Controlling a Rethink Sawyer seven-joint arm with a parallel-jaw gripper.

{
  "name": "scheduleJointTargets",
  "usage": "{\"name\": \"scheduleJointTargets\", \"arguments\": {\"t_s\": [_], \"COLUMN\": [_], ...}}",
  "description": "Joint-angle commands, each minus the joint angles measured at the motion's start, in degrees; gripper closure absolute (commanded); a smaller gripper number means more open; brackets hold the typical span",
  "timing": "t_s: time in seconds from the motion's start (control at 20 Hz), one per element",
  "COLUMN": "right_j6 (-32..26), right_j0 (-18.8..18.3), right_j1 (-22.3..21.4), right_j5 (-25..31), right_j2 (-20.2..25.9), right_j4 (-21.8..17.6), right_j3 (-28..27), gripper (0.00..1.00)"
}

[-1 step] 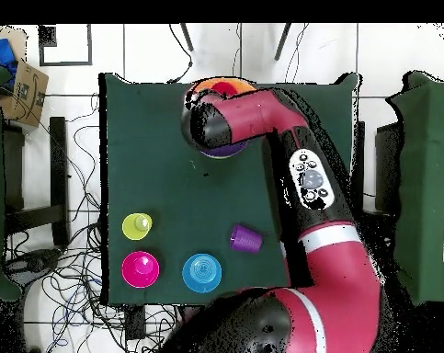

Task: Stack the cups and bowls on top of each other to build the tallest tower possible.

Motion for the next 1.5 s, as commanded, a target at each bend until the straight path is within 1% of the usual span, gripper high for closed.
{"name": "scheduleJointTargets", "arguments": {"t_s": [0.05,0.25,0.35,0.5,0.7,0.95,1.5], "right_j6": [-11.8,-12.3,-12.1,-12.2,-13.8,-13.6,-14.9], "right_j0": [-2.7,-3.5,-3.7,-3.1,-3.4,-3.2,-2.9], "right_j1": [-3.0,-2.9,-2.2,-2.4,-2.3,-3.8,-4.0], "right_j5": [4.9,4.4,3.8,5.8,7.6,8.8,11.3], "right_j2": [1.3,1.9,2.0,1.9,2.6,2.4,2.9], "right_j4": [0.4,0.0,-0.4,0.0,0.6,1.3,1.4], "right_j3": [6.0,7.0,7.2,6.3,6.0,7.1,6.7], "gripper": [1.00,1.00,1.00,1.00,1.00,1.00,1.00]}}
